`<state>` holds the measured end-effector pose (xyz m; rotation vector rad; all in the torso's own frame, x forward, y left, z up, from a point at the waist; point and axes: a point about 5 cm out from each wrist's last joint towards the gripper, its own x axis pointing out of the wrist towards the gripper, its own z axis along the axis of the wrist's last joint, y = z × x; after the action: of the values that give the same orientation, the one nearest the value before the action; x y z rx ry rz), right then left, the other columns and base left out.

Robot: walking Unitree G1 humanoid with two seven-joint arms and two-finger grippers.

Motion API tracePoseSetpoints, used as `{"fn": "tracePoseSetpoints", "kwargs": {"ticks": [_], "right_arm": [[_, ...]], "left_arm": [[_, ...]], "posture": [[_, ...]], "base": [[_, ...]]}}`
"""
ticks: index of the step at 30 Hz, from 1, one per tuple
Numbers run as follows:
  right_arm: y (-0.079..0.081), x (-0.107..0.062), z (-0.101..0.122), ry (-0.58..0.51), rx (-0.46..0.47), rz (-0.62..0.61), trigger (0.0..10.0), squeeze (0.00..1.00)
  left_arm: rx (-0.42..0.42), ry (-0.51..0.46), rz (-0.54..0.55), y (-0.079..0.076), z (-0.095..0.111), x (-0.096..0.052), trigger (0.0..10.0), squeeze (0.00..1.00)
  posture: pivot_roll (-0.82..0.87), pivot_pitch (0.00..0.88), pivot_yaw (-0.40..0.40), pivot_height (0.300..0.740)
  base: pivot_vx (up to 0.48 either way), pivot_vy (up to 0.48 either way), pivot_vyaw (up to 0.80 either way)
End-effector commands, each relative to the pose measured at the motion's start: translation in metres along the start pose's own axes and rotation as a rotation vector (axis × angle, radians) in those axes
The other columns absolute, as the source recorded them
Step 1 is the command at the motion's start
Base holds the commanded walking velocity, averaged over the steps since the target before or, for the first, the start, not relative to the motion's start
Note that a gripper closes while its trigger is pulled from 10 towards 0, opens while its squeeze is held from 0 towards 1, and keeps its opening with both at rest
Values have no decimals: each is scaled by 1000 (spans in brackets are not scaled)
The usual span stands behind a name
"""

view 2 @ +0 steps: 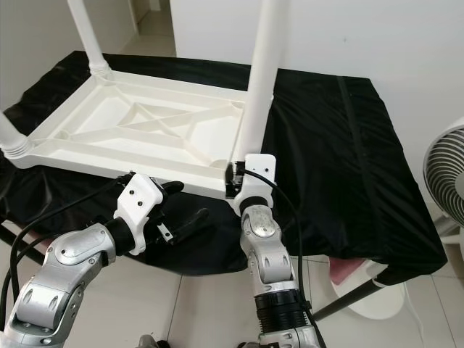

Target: Building children table

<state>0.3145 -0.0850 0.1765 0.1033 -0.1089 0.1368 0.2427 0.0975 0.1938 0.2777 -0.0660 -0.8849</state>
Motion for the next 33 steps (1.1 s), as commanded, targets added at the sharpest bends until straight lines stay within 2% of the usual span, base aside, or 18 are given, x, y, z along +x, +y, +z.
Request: {"fn": "tracePoseSetpoints", "kwargs": {"ticks": [1, 2, 4, 6, 7, 8, 10, 12, 13, 14, 15, 16, 18, 21, 26, 33], "right_arm": [[8, -1, 7, -35, 19, 83, 10000, 0], [7, -5, 14, -74, 9, 167, 10000, 0], [7, -5, 14, -74, 9, 167, 10000, 0], [-2, -9, 23, -89, -32, 314, 10000, 0], [-2, -9, 23, -89, -32, 314, 10000, 0], [-11, -10, 25, -70, -91, 378, 10000, 0], [-11, -10, 25, -70, -91, 378, 10000, 0], [-35, -9, 23, 0, -189, 483, 10000, 0], [-44, -9, 20, 50, -209, 543, 10000, 0], [-44, -9, 20, 50, -209, 543, 10000, 0], [-50, -7, 18, 88, -239, 596, 10000, 0], [-50, -7, 18, 88, -239, 596, 10000, 0], [-54, -1, 17, 125, -266, 690, 10000, 0], [-53, 5, 18, 142, -252, 761, 10000, 0], [-50, 12, 22, 151, -201, 848, 10000, 0], [-45, 19, 20, 165, -228, 920, 10000, 0]], "left_arm": [[5, -4, 65, 2, 3, -1, 10000, 0], [4, -4, 65, 2, 3, -1, 10000, 0], [4, -4, 65, 2, 3, -1, 10000, 0], [2, -3, 65, 2, 3, -1, 10000, 0], [2, -3, 65, 2, 3, -1, 10000, 0], [2, -3, 65, 2, 3, -1, 10000, 0], [2, -3, 65, 2, 3, -1, 10000, 0], [2, -3, 61, 2, 3, -1, 10000, 0], [2, -3, 57, 2, 3, -1, 10000, 0], [2, -3, 57, 2, 3, -1, 10000, 0], [3, -1, 54, 2, 3, -1, 10000, 0], [3, -1, 54, 2, 3, -1, 10000, 0], [3, 0, 48, 2, 3, -1, 10000, 0], [4, 1, 44, 2, 3, -1, 10000, 0], [4, 2, 42, 1, 4, -2, 10000, 0], [6, 4, 46, 1, 4, -3, 10000, 0]], "posture": [[-16, 126, 36, 740], [-16, 128, 33, 740], [-16, 128, 33, 740], [-16, 128, 33, 740], [-16, 128, 33, 740], [-16, 128, 33, 740], [-16, 128, 33, 740], [-24, 133, 38, 740], [-24, 133, 38, 740], [-24, 133, 38, 740], [-23, 137, 46, 740], [-23, 137, 46, 740], [-22, 140, 52, 740], [-18, 141, 54, 740], [-8, 137, 53, 740], [-1, 134, 50, 740]], "base": [[0, 0, 0], [0, 0, 0], [0, 0, 0], [0, 0, 0], [0, 0, 0], [0, 0, 0], [0, 0, 0], [0, 0, 0], [0, 0, 0], [0, 0, 0], [0, 0, 0], [0, 0, 0], [0, 0, 0], [0, 0, 0], [0, 0, 0], [0, 0, 0]]}}
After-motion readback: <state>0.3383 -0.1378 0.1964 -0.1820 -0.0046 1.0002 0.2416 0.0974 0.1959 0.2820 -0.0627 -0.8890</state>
